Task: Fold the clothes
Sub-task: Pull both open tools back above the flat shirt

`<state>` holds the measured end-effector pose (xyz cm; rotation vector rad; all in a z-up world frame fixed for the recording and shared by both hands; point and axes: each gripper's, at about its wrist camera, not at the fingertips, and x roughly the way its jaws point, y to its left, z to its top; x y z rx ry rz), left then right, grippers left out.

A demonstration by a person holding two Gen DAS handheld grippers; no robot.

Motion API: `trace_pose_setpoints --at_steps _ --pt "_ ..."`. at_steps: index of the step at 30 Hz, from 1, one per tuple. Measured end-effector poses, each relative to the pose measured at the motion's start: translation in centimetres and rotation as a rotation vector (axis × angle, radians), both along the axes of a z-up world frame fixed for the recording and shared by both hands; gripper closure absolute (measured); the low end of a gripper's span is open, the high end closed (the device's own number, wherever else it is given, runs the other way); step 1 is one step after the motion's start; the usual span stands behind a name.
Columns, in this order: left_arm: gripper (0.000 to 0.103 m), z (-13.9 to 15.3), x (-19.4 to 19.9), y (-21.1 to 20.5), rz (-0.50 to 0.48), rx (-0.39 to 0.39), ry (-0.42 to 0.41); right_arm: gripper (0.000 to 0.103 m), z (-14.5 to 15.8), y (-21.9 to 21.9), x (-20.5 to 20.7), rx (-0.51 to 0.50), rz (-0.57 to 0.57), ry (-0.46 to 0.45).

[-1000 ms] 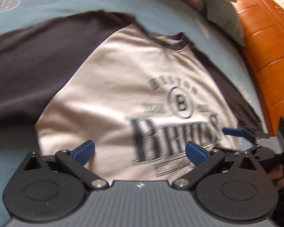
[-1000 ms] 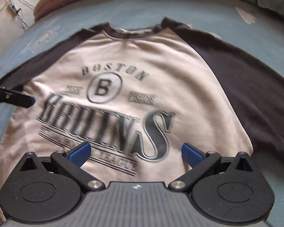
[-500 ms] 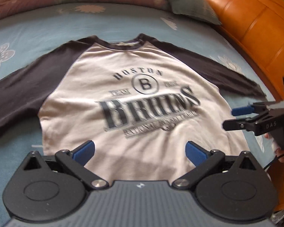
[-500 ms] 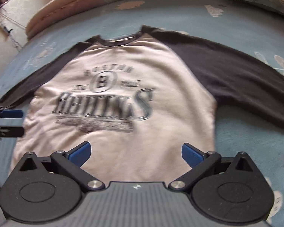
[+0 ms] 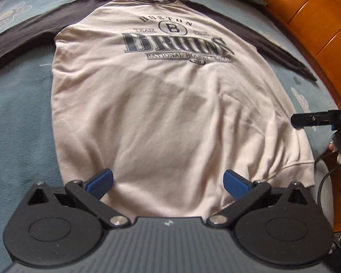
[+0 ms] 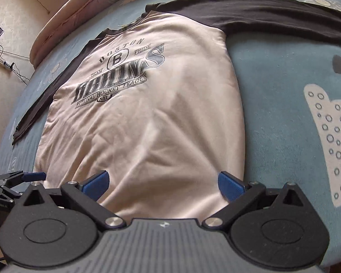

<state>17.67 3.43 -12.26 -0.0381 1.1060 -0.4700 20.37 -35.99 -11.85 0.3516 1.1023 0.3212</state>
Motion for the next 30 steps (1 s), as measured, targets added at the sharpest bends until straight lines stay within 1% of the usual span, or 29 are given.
trace_pose_setpoints --at_steps 3,6,12,14,17,20,21,24,28,29,30 --pt "0.001 1.3 0.1 -1.2 -0.019 -0.057 -0.046 0.0 -0.1 0.7 -0.3 -0.035 -0.04 -0.013" --pt "0.001 1.5 0.1 -3.3 -0.055 -0.056 -0.082 0.0 -0.2 1.4 -0.1 -0.07 -0.081 -0.016" --pt "0.001 -1.4 -1.5 -4.0 -0.072 -0.023 -0.067 0.0 -0.3 2.3 -0.4 -0.122 -0.095 -0.038" --pt "0.001 -1.7 -2.9 -3.4 -0.072 -0.012 -0.059 0.0 -0.4 2.3 -0.7 -0.126 -0.095 -0.055" --pt "0.001 -1.7 -5.1 -2.1 -0.071 -0.019 -0.078 0.0 -0.4 2.3 -1.1 -0.124 -0.1 -0.08" --pt "0.001 -1.3 -6.0 -1.2 -0.062 -0.019 -0.074 0.0 -0.5 2.5 -1.3 -0.13 -0.107 -0.095" --pt "0.001 -1.0 -6.0 -1.0 -0.06 -0.022 -0.071 0.0 -0.5 2.5 -1.4 -0.132 -0.109 -0.099" --pt "0.001 0.0 -4.3 -1.1 -0.057 -0.03 -0.106 0.0 -0.5 2.7 -1.5 -0.14 -0.117 -0.109" --pt "0.001 0.6 -0.3 -2.3 -0.033 -0.036 -0.117 0.0 -0.5 2.9 -1.5 -0.147 -0.145 -0.107" --pt "0.001 0.5 0.6 -2.7 -0.027 -0.03 -0.116 0.0 -0.5 2.9 -1.5 -0.148 -0.152 -0.108" --pt "0.001 0.5 1.3 -3.1 -0.022 -0.01 -0.135 0.0 -0.5 3.0 -1.5 -0.151 -0.155 -0.109"
